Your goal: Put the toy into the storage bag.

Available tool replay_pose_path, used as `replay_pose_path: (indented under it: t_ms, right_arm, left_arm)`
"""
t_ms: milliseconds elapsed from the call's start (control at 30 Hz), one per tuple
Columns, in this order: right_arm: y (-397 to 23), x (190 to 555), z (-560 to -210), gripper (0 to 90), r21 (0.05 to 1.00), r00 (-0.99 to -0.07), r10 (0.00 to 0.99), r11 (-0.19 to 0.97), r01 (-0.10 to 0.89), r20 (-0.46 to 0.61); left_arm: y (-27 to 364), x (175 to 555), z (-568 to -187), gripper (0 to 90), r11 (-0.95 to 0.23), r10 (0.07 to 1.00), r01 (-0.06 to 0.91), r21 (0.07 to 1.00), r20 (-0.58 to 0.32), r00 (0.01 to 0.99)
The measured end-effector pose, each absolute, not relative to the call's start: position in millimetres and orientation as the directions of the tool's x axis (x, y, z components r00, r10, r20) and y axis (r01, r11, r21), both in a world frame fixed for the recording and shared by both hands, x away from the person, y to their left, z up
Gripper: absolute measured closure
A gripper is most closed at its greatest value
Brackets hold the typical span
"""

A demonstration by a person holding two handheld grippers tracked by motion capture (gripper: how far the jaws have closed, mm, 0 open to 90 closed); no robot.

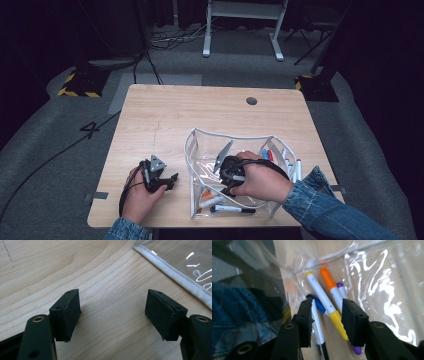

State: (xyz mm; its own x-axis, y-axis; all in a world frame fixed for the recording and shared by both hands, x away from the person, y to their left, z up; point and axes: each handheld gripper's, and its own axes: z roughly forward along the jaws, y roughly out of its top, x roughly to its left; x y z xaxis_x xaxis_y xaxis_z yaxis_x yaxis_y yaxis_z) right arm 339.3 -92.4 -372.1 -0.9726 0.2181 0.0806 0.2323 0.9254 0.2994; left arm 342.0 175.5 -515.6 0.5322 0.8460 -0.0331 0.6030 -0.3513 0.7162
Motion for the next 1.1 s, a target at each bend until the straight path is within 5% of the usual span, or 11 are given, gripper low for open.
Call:
replay_pose_path:
  t_ms: [433,1100]
  right_arm:
    - [-128.2,350.8,-316.3,58.8,0.49,-0.942,0.336,0.822,0.291,-0.004]
    - [-237.9,367.0,-280.5,58.9,0.621,-0.808,0.589,0.634,0.46,-0.003]
  left_arm:
    - [175.5,342.0,-515.6,28.9,-0.352,0.846,0.603,0.716,-0.033,0.532]
    - [175.3,341.9,-515.8,28.9,-0.35,0.846,0.603,0.717,-0.035,0.532]
